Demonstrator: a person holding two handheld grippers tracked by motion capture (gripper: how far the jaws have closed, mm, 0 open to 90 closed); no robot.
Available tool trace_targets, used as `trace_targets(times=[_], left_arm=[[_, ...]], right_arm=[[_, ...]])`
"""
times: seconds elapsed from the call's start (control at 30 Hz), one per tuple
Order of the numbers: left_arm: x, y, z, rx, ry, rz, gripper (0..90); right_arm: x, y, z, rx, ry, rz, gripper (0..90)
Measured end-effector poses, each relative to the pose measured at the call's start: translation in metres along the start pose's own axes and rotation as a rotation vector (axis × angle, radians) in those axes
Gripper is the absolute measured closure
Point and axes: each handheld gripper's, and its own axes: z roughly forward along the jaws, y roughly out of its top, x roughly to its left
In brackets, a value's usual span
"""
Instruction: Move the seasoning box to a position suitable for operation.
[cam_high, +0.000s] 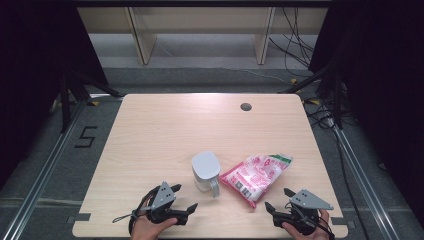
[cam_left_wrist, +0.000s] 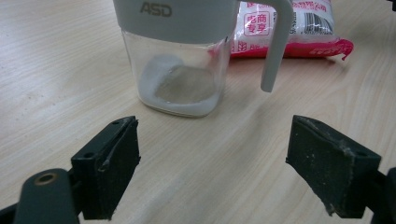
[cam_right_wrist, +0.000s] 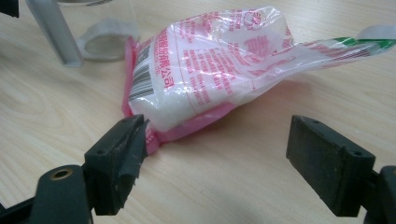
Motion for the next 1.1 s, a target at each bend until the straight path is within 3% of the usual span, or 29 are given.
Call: trace_targets(times=[0.03, 0.1, 0.13, 0.2, 0.3, 0.37, 0.43, 0.57, 0.63, 0.83, 0.87, 0.93, 1.1], left_arm=[[0.001, 0.001, -0.001, 0.001, -0.001, 0.028, 16.7], [0.000, 0.000, -0.001, -0.003, -0.001, 0.004, 16.8], [-0.001, 0.001, -0.001, -0.010, 0.000, 0.012, 16.9], [-0.003, 0.001, 0.000, -0.017, -0.007, -0.003, 17.0], [-0.004, 0.001, 0.001, -0.004, -0.014, 0.013, 17.0], [-0.005, 0.001, 0.003, -0.002, -0.021, 0.018, 17.4], [-0.008, 0.000, 0.005, -0.016, -0.024, -0.005, 17.7], [-0.007, 0.001, 0.004, -0.005, -0.021, 0.017, 18.8], [-0.008, 0.002, 0.005, -0.012, -0.028, -0.007, 19.2], [-0.013, 0.005, 0.010, -0.032, -0.062, -0.007, 20.3], [-0.013, 0.006, 0.010, -0.017, -0.063, 0.014, 21.8], [-0.017, 0.008, 0.014, -0.026, -0.086, 0.003, 24.8], [-0.022, 0.017, 0.025, -0.028, -0.100, 0.036, 34.2]], right_arm=[[0.000, 0.000, 0.000, -0.011, 0.002, 0.005, 20.5], [-0.001, 0.000, 0.001, -0.005, 0.019, 0.009, 19.5], [0.001, -0.001, 0.000, -0.004, 0.006, 0.032, 18.9], [0.000, 0.000, 0.000, -0.006, 0.001, -0.002, 18.2], [0.001, 0.000, 0.002, -0.020, 0.022, -0.019, 18.0], [0.004, 0.000, 0.001, -0.005, 0.015, 0.015, 16.7], [0.001, 0.000, 0.002, -0.020, 0.017, -0.038, 16.6], [0.001, 0.000, 0.002, -0.022, 0.023, -0.032, 16.7], [0.001, 0.000, 0.001, -0.021, 0.022, -0.031, 17.2], [0.001, 0.001, 0.002, -0.018, 0.022, -0.034, 18.8], [0.001, 0.001, 0.002, -0.016, 0.021, -0.036, 19.0], [0.001, 0.001, 0.002, -0.015, 0.021, -0.037, 19.1], [0.002, 0.001, 0.002, -0.013, 0.030, -0.024, 19.1]])
